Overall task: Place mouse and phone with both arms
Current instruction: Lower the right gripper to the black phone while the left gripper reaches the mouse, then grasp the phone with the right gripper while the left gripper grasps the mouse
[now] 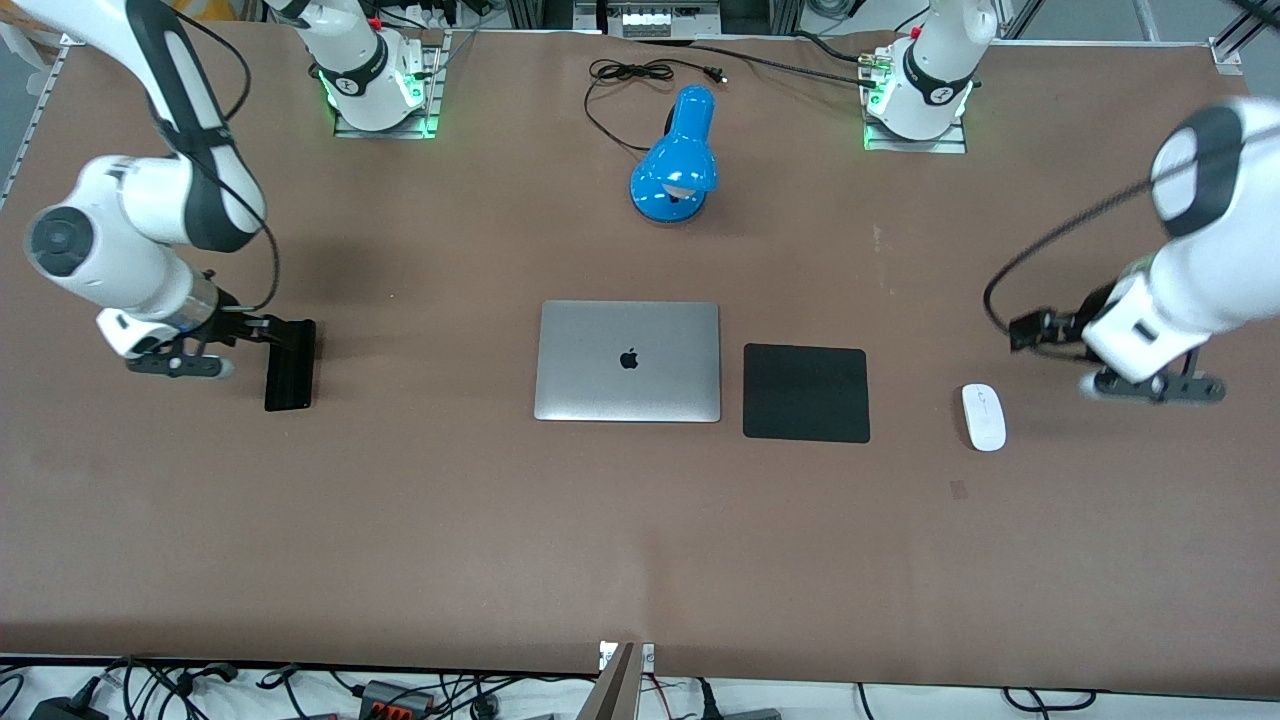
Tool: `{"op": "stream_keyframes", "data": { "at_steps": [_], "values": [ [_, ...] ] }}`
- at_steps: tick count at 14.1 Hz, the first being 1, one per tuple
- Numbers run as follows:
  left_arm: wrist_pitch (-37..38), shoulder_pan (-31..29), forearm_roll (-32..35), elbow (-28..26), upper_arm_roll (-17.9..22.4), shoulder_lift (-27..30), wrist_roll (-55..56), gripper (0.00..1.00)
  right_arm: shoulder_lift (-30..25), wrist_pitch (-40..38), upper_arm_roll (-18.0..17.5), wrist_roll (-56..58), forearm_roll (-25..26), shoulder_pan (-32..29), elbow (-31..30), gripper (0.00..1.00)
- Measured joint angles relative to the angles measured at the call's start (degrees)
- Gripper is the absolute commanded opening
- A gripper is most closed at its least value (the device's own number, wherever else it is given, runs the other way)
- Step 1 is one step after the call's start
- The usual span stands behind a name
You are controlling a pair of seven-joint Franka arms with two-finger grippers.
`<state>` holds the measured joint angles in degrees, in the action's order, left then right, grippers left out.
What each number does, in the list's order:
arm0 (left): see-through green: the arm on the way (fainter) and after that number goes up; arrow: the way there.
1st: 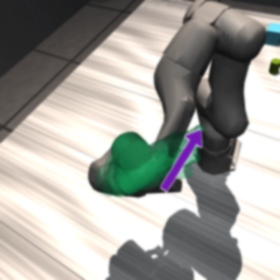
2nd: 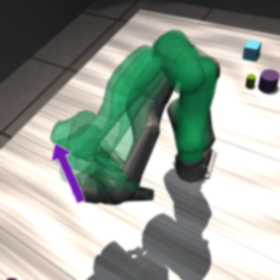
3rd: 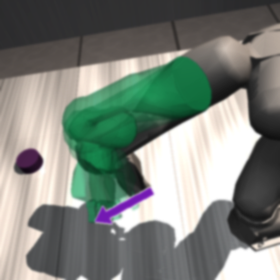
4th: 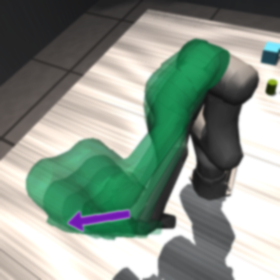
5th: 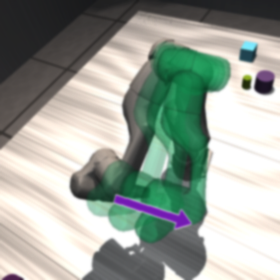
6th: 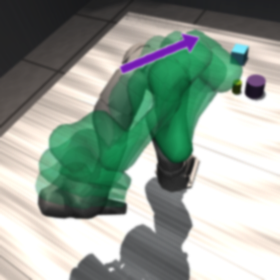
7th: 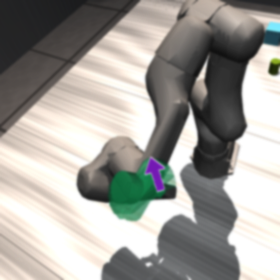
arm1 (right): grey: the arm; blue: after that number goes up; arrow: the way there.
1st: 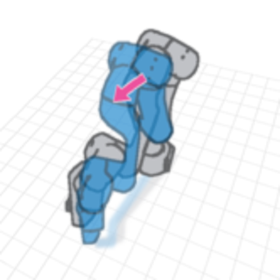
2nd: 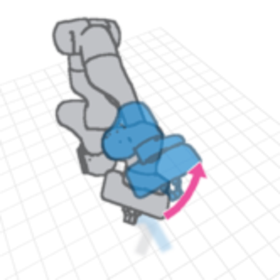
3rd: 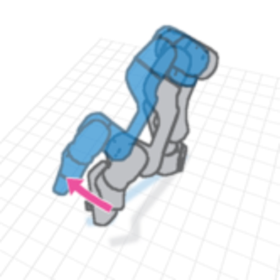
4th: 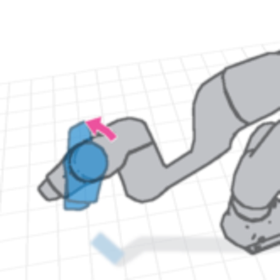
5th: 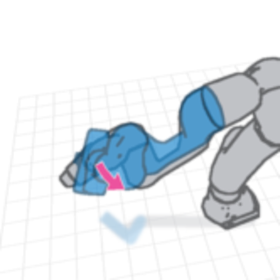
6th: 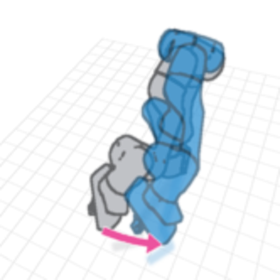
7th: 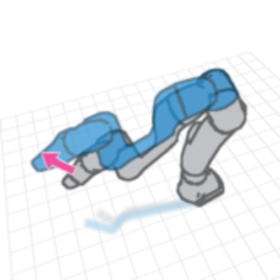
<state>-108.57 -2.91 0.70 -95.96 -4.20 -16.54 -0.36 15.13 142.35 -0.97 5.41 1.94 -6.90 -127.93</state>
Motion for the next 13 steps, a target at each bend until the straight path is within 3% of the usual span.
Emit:
{"op": "stream_keyframes", "data": {
  "at_steps": [4, 9, 13],
  "values": [
    [-15.1, -1.9, 0.2, -2.3, 0.4, -10.6, 0.0, 1.00, 3.9, 6.0, 0.4, 5.4, 0.0, -1.4, -1.4, 1.00],
    [-43.6, -4.5, 0.4, -17.2, 0.5, -14.7, -0.5, 1.00, 7.7, 10.5, 0.9, 5.5, 0.0, -1.5, -1.4, 1.00],
    [-47.3, -4.4, 0.4, -20.8, 0.4, -14.8, -0.9, 1.00, 8.8, 11.8, 0.9, 5.6, 0.0, -1.5, -1.4, 1.00]
  ]
}}
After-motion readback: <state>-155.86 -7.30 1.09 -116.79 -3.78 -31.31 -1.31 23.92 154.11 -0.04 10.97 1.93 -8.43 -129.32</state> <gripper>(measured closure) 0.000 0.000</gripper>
